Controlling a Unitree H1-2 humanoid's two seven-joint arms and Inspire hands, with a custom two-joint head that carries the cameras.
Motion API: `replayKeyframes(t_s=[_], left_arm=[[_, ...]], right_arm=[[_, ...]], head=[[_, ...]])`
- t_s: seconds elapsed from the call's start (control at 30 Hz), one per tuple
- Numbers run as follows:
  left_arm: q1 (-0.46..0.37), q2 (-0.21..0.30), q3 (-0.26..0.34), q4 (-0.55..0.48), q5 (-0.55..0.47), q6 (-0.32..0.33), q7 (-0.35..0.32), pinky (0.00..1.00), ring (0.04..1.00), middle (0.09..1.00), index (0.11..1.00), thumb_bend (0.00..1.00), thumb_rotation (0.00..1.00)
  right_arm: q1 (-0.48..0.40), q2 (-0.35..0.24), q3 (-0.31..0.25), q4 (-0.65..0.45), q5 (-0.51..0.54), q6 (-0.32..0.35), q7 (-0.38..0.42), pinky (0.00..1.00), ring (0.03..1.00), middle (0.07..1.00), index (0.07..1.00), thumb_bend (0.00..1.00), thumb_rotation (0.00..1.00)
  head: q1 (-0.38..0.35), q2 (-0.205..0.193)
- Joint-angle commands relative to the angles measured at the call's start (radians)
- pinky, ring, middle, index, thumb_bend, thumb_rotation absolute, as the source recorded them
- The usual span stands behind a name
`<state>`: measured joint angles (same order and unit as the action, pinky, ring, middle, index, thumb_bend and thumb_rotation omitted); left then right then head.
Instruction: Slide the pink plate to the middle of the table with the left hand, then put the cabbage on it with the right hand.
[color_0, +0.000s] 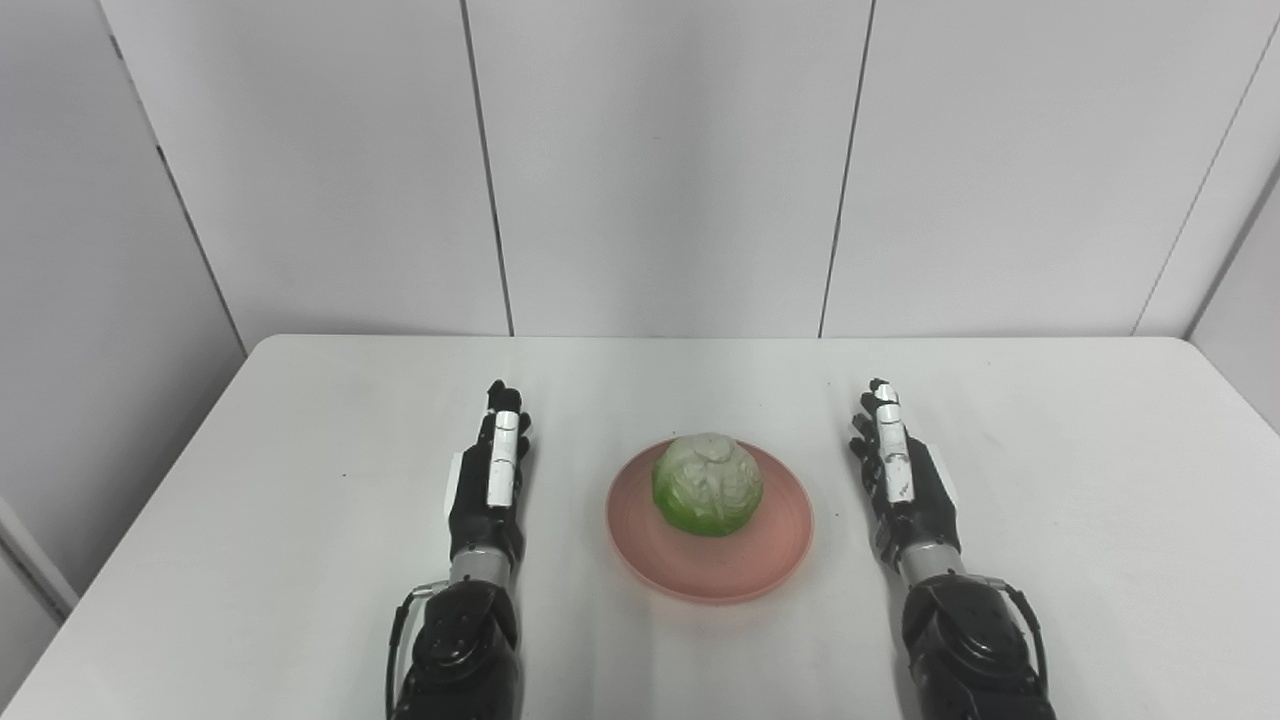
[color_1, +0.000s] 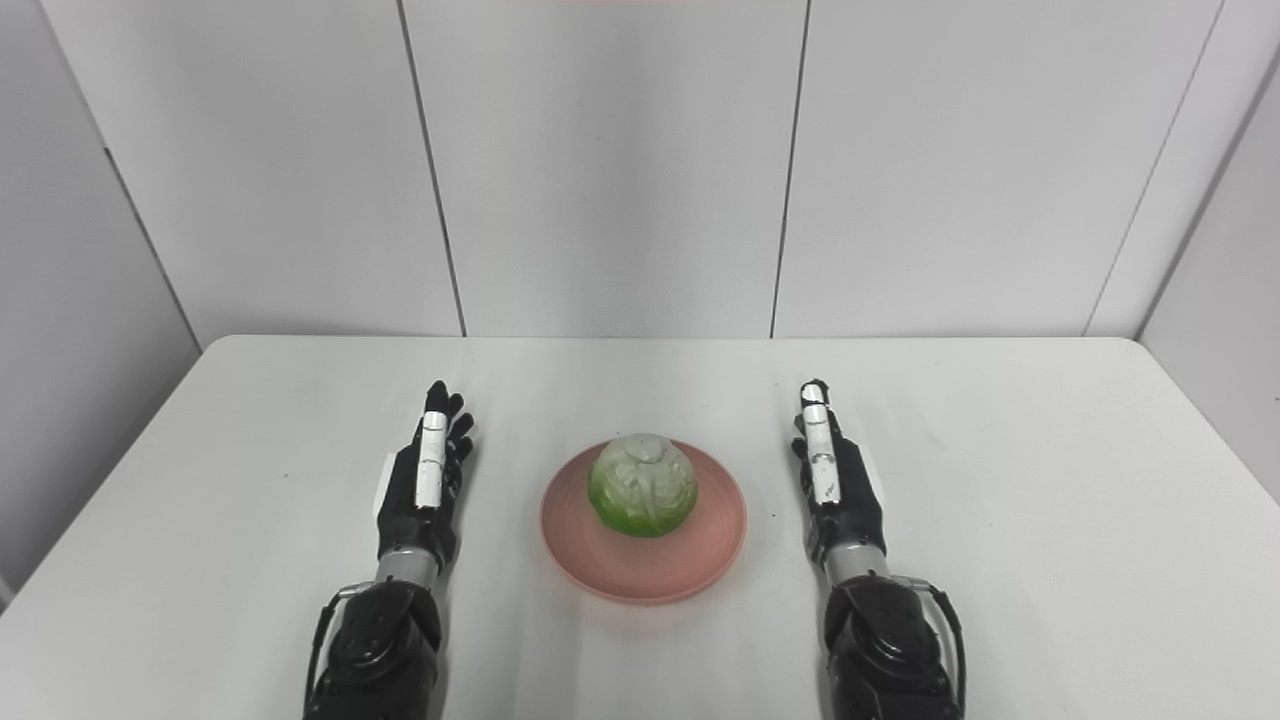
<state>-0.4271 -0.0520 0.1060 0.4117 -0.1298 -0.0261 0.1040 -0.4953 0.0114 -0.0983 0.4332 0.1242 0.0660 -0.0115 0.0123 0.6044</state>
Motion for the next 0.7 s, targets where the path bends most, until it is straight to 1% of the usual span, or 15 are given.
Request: replayKeyframes(t_s=[0.0,0.1,0.2,0.33,0.5,0.63,0.67], left_arm=[[-0.011,-0.011,-0.008,-0.014,-0.003,0.025,-0.013,1.0,0.983,0.992,0.995,0.91,0.92],[-0.01,-0.012,-0.012,-0.018,-0.002,0.03,-0.014,1.0,0.979,0.99,0.997,0.92,0.92],[-0.008,-0.008,-0.02,-0.017,0.002,0.026,-0.019,1.0,0.984,0.996,1.0,0.89,0.92],[-0.003,-0.006,-0.027,-0.02,0.008,0.024,-0.018,1.0,0.978,0.992,0.994,0.9,0.92],[-0.001,0.0,-0.028,-0.02,0.004,0.025,-0.02,1.0,0.967,0.987,0.987,0.93,0.92],[0.001,0.002,-0.021,-0.025,-0.011,0.028,-0.032,1.0,0.972,0.992,0.988,0.93,0.91],[0.002,0.002,-0.02,-0.027,-0.014,0.028,-0.035,1.0,0.969,0.987,0.987,0.92,0.9]], right_arm=[[-0.007,0.006,0.014,-0.011,0.003,0.023,0.015,1.0,1.0,1.0,1.0,0.75,1.0],[-0.007,0.008,0.008,-0.007,0.008,0.017,0.01,1.0,1.0,1.0,1.0,0.75,1.0],[-0.006,0.008,0.001,-0.002,0.021,0.018,0.011,1.0,1.0,1.0,1.0,0.75,1.0],[-0.003,0.008,0.003,-0.005,0.021,0.013,0.006,1.0,1.0,1.0,1.0,0.73,1.0],[-0.001,0.018,0.0,-0.016,0.022,0.015,-0.008,1.0,1.0,1.0,1.0,0.74,1.0],[0.0,0.032,-0.008,-0.017,0.026,0.006,-0.029,1.0,1.0,1.0,1.0,0.73,1.0],[-0.001,0.035,-0.009,-0.015,0.023,0.002,-0.035,1.0,1.0,1.0,1.0,0.72,1.0]], head=[[0.001,0.002],[0.001,0.002],[0.001,0.002],[0.0,0.004],[-0.017,0.006],[-0.031,0.008],[-0.033,0.008]])
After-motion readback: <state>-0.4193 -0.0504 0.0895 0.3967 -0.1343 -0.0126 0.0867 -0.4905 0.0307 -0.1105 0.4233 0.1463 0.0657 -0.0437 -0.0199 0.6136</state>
